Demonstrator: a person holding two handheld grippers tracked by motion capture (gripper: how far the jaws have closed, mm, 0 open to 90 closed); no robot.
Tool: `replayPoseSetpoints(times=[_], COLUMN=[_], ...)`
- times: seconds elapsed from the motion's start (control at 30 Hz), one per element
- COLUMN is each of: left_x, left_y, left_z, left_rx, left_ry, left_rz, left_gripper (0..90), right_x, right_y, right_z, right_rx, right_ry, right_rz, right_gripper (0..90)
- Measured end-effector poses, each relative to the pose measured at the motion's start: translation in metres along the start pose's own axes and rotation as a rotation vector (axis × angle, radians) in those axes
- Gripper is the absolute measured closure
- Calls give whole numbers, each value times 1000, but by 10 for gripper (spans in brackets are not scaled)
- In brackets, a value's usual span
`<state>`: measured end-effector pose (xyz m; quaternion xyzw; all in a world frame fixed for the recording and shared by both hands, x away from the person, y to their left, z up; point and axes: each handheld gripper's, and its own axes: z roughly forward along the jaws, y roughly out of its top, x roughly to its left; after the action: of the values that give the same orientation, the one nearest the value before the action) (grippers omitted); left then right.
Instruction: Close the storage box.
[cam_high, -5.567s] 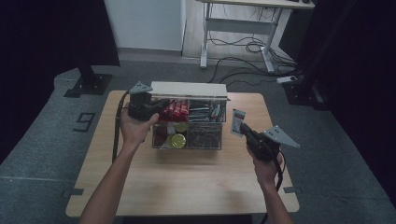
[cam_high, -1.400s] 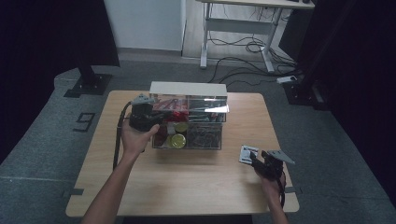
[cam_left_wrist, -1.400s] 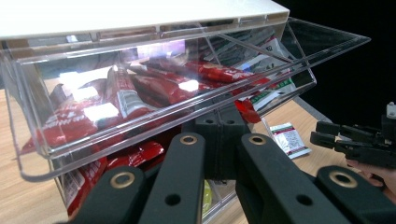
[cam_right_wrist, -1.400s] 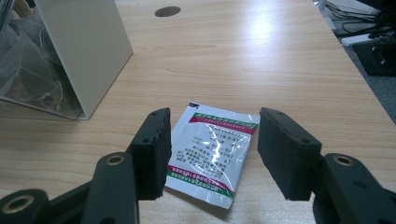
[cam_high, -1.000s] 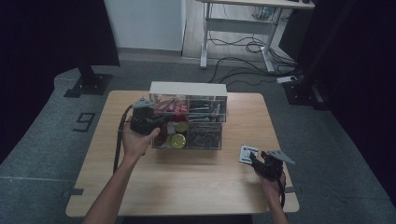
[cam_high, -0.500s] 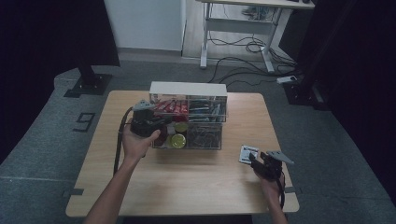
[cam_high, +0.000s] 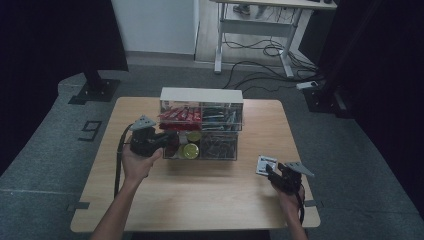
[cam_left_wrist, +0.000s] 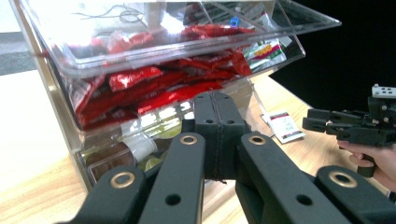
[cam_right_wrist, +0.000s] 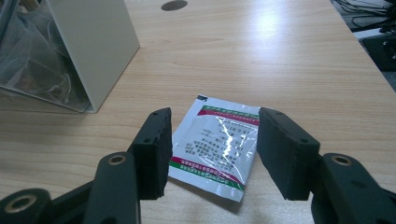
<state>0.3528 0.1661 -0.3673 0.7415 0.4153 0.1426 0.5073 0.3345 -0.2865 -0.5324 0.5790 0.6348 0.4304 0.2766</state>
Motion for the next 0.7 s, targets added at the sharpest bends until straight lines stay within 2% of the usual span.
replayPoseSetpoints(times=[0.27,0.33,0.47,0.63,0.7], left_x=[-1,0,4,9,11], left_y=[-15,-24,-36,-48,-58], left_z=[-10,-12,-14,-13,-13], left_rx=[-16,-13,-25,-17,-13], left_ry=[1,5,33,36,42], left_rz=[6,3,5,2,-3], left_gripper=[900,887,790,684,660], right_x=[0,-1,1,3,4], right_y=[-1,-1,-1,-1,-1], right_z=[-2,-2,-3,-4,-4], right_rx=[0,2,-5,-12,-13], right_ry=[7,9,21,38,46], right_rz=[0,-1,-4,-15,-19], right_gripper=[454,454,451,447,444])
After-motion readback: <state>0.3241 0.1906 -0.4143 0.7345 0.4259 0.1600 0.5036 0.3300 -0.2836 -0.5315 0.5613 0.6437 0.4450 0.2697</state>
